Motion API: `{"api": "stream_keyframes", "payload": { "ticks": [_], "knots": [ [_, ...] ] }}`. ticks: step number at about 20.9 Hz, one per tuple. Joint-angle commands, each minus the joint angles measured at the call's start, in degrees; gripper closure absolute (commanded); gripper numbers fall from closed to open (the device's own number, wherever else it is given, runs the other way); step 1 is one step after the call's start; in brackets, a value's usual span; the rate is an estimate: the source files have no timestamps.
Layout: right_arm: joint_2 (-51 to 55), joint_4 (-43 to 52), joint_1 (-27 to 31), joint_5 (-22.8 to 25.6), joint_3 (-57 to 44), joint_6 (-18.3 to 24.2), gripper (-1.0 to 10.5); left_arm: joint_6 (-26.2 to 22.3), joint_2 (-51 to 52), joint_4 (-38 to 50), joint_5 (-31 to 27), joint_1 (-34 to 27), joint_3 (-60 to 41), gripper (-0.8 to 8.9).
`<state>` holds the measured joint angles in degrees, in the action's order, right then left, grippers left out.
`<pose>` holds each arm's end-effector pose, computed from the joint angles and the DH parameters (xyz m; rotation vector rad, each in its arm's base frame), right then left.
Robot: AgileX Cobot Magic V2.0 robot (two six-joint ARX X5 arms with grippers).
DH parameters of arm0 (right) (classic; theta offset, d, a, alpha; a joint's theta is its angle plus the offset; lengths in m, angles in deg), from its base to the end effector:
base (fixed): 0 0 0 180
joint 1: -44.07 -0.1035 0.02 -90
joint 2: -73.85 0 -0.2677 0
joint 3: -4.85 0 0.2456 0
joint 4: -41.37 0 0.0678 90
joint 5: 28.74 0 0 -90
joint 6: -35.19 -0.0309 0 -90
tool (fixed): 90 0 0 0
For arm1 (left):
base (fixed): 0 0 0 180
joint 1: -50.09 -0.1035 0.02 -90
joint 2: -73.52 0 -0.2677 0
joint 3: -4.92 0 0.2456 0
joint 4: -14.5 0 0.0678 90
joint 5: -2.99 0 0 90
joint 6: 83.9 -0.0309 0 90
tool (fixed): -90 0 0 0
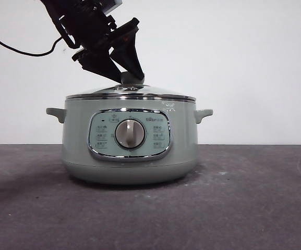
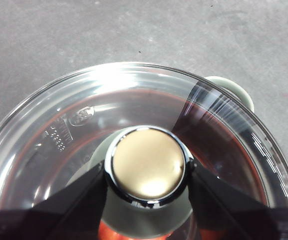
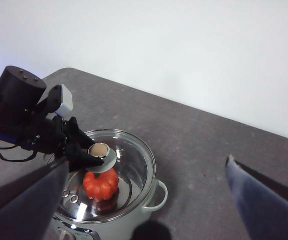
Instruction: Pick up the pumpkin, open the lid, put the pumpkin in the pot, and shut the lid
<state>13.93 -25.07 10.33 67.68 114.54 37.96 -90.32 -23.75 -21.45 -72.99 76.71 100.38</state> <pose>0.1174 0.0742 0.4944 -0.1480 0.2645 0.4802 0.3334 -0.1755 0.3014 0.1772 0.6300 -0.7202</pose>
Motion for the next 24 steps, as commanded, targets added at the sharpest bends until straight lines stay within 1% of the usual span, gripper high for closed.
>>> {"api": "stream_keyframes", "payload": {
  "ticks": [1,3,5,7,8,9,13,18,20,24],
  "knots": [
    [-0.09,0.22,-0.07,-0.07,-0.09,-0.11,3.5,-1.18,-0.2,-0.72,-0.5,0.33,0.48,8.2],
    [-0.09,-0.09,-0.09,-0.09,-0.09,-0.11,3.5,-1.14,-0.2,-1.77,-0.5,0.33,0.48,7.76],
    [-0.2,-0.63,-0.09,-0.31,-0.09,-0.13,3.5,-1.14,-0.2,-2.08,-0.5,0.33,0.48,6.06],
    [-0.42,-1.86,-0.09,-0.46,-0.09,-0.26,3.5,-1.14,-0.17,-2.03,-0.48,0.33,0.48,3.54],
    [-0.42,-2.73,-0.09,-0.46,-0.09,-0.35,3.5,-1.14,-0.17,-2.01,-0.48,0.33,0.48,2.83],
    [-0.46,-3.96,-0.09,-0.48,-0.09,-0.35,3.5,-1.11,-0.13,-2.08,-0.48,0.33,0.48,2.51],
    [-0.94,-8.83,-0.09,-0.87,-0.09,-0.66,3.5,-1.09,0.52,-2.67,-0.46,0.33,0.48,2.47],
    [-1.66,-13.88,-0.09,-6.47,-0.09,-1.81,3.5,-1.07,3.76,-3.85,-0.42,0.33,0.48,2.47],
    [-1.77,-15.56,-0.09,-7.8,-0.09,-1.81,3.5,-1.05,5.9,-5.2,-0.39,0.33,0.48,2.47],
    [-2.25,-18.6,-0.09,-11.19,-0.09,-1.84,3.5,-0.55,11.89,-10.93,-0.09,0.37,0.48,2.47]
  ]
}}
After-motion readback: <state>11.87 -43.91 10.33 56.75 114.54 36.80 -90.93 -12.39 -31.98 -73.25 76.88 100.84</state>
